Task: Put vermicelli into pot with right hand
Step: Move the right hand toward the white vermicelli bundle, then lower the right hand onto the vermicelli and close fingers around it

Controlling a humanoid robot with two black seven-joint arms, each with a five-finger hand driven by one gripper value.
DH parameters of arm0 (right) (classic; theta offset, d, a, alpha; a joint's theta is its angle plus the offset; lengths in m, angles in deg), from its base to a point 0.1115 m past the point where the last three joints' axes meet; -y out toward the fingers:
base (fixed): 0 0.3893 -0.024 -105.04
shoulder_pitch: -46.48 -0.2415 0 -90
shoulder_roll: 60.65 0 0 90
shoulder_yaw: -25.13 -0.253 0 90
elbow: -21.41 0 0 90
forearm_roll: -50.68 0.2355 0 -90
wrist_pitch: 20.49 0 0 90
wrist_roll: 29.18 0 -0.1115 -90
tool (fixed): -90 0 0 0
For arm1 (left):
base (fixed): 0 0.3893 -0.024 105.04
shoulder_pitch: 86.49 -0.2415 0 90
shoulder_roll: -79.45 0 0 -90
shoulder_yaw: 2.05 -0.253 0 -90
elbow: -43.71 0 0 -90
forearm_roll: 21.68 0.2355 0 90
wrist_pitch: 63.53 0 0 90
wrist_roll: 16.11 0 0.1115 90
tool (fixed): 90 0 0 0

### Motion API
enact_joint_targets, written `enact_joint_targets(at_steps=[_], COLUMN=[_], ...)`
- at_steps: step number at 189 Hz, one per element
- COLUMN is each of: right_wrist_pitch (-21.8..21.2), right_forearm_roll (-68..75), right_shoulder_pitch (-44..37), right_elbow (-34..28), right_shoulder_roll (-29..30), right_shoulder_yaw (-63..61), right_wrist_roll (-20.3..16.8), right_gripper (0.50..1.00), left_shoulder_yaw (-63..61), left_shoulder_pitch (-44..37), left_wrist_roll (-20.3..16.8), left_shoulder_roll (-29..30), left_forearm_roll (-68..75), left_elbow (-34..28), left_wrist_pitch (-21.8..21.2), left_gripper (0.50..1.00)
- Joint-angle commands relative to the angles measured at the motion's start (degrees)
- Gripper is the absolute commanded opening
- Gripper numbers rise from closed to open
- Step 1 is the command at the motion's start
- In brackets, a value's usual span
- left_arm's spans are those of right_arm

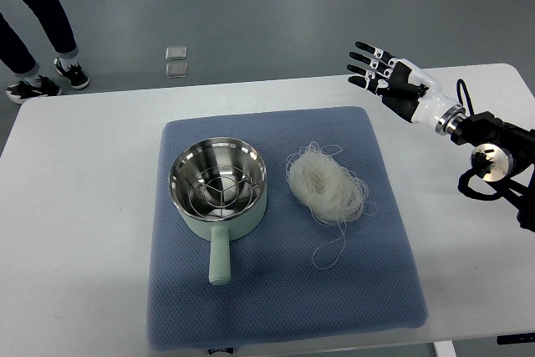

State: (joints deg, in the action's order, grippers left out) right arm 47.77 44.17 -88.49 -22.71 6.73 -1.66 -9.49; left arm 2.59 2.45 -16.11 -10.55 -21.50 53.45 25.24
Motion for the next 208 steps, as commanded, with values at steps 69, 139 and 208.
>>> enact_joint_targets(at_steps=[69,139,208], right_wrist_pitch=[-0.3,-1.6,1.1], right_forearm_roll=[-9.0,-44.4,-66.9], right_shoulder_pitch=[-0.1,-4.4,-17.3], right_elbow=[-2.9,-13.4,-16.3], right_shoulder_roll=[-0.3,-4.4,-7.1], right_shoulder_yaw=[0.1,1.7,18.4], right_wrist_roll=[0.3,5.1,10.2], right_gripper=[0.926,0.926,0.926], left_shoulder_yaw=[0.0,-0.2,-0.3], left_shoulder_pitch=[0.1,0.1,0.1], left_wrist_roll=[0.0,0.0,0.0], left_shoulder_roll=[0.0,0.0,0.0], left_forearm_roll=[0.0,0.0,0.0], left_elbow=[-0.1,-0.2,-0.2], left_wrist_pitch=[0.0,-0.4,-0.4], left_gripper=[1.0,1.0,1.0])
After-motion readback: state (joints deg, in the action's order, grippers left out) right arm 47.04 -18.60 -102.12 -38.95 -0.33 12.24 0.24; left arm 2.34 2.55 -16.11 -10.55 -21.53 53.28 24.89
